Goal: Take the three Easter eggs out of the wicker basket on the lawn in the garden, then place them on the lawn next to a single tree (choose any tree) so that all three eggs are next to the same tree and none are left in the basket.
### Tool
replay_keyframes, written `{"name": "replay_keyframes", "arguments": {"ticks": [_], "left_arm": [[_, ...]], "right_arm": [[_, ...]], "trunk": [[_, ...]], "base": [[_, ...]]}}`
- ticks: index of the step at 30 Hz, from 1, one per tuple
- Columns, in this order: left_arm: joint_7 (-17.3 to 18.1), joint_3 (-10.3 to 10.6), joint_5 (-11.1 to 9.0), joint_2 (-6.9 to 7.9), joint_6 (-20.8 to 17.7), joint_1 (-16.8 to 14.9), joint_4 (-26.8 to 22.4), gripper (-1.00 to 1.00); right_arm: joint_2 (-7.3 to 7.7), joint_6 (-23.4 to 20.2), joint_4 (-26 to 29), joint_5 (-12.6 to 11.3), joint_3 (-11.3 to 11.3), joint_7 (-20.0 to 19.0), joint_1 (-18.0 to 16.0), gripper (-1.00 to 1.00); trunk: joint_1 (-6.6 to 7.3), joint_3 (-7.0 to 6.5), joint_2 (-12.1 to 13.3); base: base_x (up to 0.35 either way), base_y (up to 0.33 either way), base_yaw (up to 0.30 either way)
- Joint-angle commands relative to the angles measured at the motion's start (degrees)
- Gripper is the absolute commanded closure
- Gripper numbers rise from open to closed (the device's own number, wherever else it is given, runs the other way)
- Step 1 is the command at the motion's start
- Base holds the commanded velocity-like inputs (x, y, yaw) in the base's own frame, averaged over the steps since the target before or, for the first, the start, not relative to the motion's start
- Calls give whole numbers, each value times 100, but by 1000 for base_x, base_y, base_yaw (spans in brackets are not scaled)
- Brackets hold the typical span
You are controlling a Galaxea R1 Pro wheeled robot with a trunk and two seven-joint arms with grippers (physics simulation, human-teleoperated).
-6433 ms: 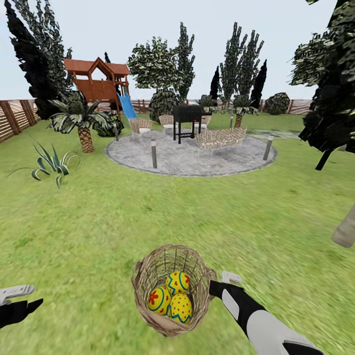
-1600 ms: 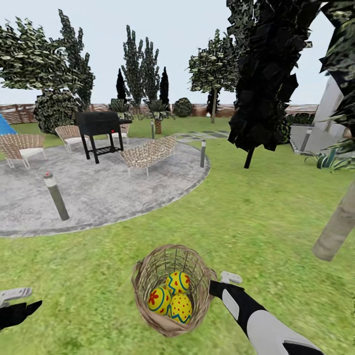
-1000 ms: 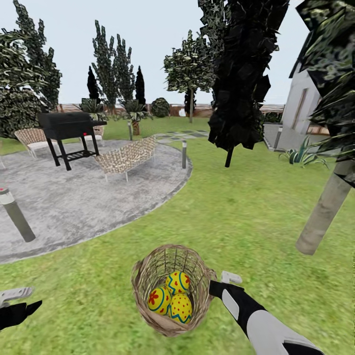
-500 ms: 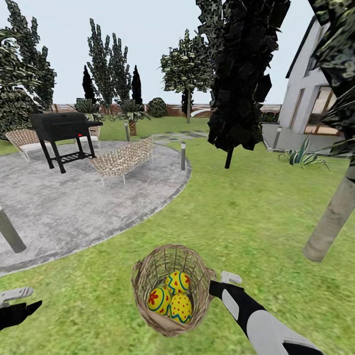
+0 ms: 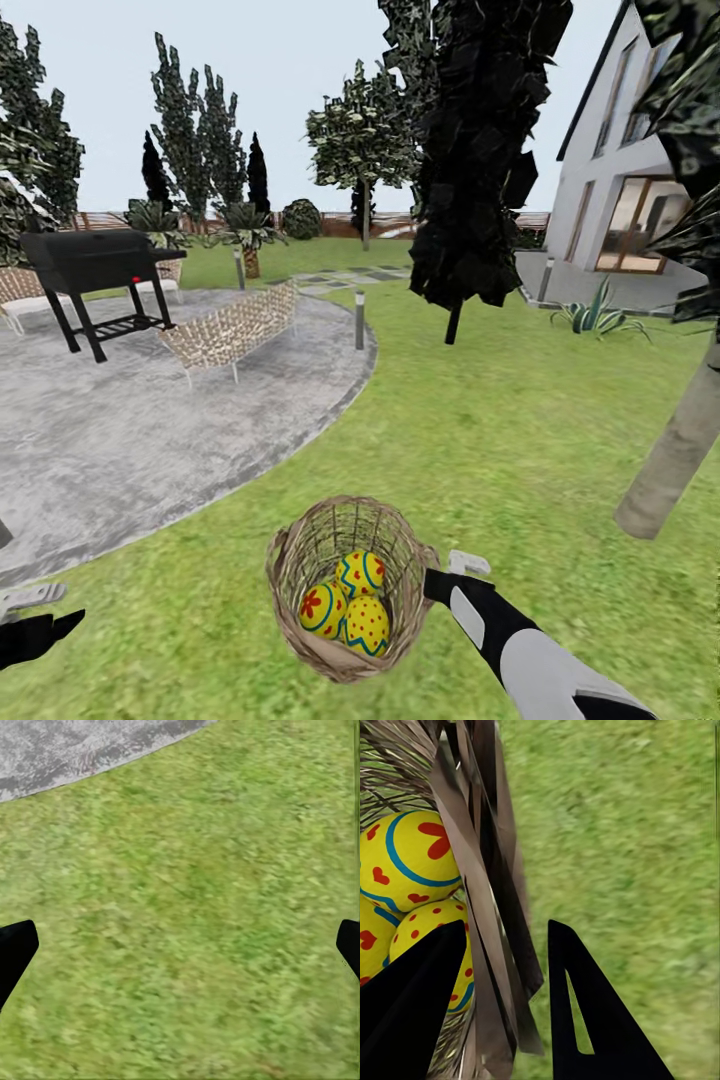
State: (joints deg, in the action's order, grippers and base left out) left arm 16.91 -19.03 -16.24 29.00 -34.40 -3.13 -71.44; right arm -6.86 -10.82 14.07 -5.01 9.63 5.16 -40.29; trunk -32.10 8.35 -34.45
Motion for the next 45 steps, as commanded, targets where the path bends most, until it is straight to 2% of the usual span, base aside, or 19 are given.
{"name": "replay_keyframes", "arguments": {"ticks": [1, 26, 37, 45], "left_arm": [[14, -10, -28, 0, -41, -3, -7, -100], [14, -7, -28, -2, -32, -3, -1, -100], [14, -7, -28, 0, -32, -3, -1, -100], [14, -7, -28, 0, -32, -3, -1, -100]], "right_arm": [[-4, -25, 16, -80, 30, 20, -5, 100], [-3, -25, 16, -80, 31, 20, -5, 100], [-9, -25, 16, -80, 22, 20, -5, 100], [-4, -25, 16, -80, 29, 20, -5, 100]], "trunk": [[-5, 9, -9], [-5, -32, -9], [-5, -33, -9], [-5, -44, -9]], "base": [[318, 130, -254], [318, 130, -267], [318, 130, -42], [310, 143, -229]]}}
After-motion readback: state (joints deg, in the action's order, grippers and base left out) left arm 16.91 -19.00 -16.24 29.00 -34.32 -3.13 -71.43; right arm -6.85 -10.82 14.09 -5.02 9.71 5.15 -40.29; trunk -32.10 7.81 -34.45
